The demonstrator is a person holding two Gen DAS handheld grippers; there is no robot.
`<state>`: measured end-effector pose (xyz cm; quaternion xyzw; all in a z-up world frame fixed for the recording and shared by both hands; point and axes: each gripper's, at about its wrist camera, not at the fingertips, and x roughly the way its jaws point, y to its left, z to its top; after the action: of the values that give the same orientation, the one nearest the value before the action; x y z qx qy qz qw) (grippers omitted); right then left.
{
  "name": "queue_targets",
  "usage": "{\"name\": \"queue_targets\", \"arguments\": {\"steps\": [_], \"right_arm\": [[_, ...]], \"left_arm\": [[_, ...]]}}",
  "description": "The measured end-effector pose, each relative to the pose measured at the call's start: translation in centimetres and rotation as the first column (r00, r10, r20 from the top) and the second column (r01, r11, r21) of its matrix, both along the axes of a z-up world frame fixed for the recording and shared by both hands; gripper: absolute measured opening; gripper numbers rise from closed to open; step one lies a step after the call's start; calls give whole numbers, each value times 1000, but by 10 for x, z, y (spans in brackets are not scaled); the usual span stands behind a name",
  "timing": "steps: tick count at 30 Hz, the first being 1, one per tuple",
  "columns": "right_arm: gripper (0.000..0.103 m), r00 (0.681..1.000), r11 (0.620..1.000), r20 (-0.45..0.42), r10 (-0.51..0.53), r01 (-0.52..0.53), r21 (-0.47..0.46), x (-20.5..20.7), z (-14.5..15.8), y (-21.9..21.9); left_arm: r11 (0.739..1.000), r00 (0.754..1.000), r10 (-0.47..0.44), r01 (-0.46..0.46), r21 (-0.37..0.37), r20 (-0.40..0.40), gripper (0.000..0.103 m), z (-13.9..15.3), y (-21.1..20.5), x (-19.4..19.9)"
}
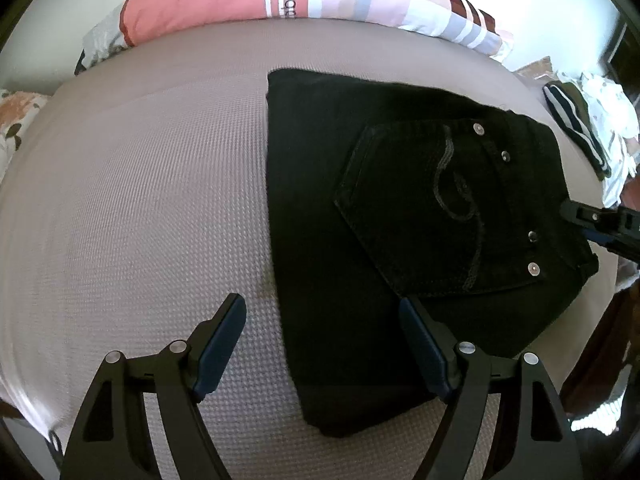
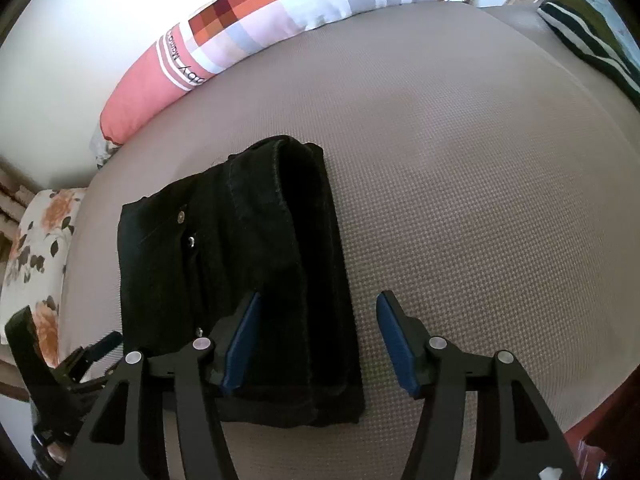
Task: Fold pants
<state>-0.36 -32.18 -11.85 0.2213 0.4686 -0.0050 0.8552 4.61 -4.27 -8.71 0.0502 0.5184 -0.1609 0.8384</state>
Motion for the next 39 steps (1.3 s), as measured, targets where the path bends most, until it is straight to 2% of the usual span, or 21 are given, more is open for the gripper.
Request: {"name": "queue_targets", "arguments": {"steps": [3, 7, 9, 12, 14, 17, 22, 27, 35, 39], "right_arm": [[57, 1000, 1000, -8, 7, -7, 23, 2, -4, -6], [57, 999, 997, -1, 53, -53, 59, 6, -7, -11], [56, 996, 988, 9, 86, -86, 125, 8, -11, -17], [53, 992, 953, 20, 128, -129, 275, 13, -22, -31], [53, 990, 936, 20, 139, -138, 324, 15, -28, -37], [53, 984, 901, 16, 176, -168, 400, 21, -36, -42], [53, 976, 880, 22, 217, -206, 429, 27, -39, -42], [53, 966, 865, 31, 258, -245, 438, 31, -39, -43], [54, 961, 830, 41, 274, -257, 495, 42, -43, -46], [54, 950, 816, 55, 307, -293, 498, 42, -43, -46]], "left_arm": [[1000, 1000, 12, -12, -11, 4, 79, 4, 8, 7], [997, 999, 42, -44, -70, -31, 79, 5, 21, 19], [993, 997, 51, -56, -104, -52, 79, 5, 27, 25], [982, 995, 48, -64, -176, -91, 78, 3, 34, 33], [970, 989, 41, -73, -232, -141, 77, -1, 37, 40], [957, 984, 31, -80, -279, -177, 77, -2, 40, 44], [932, 975, -3, -78, -355, -222, 76, -2, 43, 53], [890, 954, -70, -73, -450, -292, 75, -7, 40, 61], [868, 943, -145, -24, -496, -299, 75, -7, 34, 71], [838, 934, -185, -13, -546, -306, 75, -9, 40, 75]]}}
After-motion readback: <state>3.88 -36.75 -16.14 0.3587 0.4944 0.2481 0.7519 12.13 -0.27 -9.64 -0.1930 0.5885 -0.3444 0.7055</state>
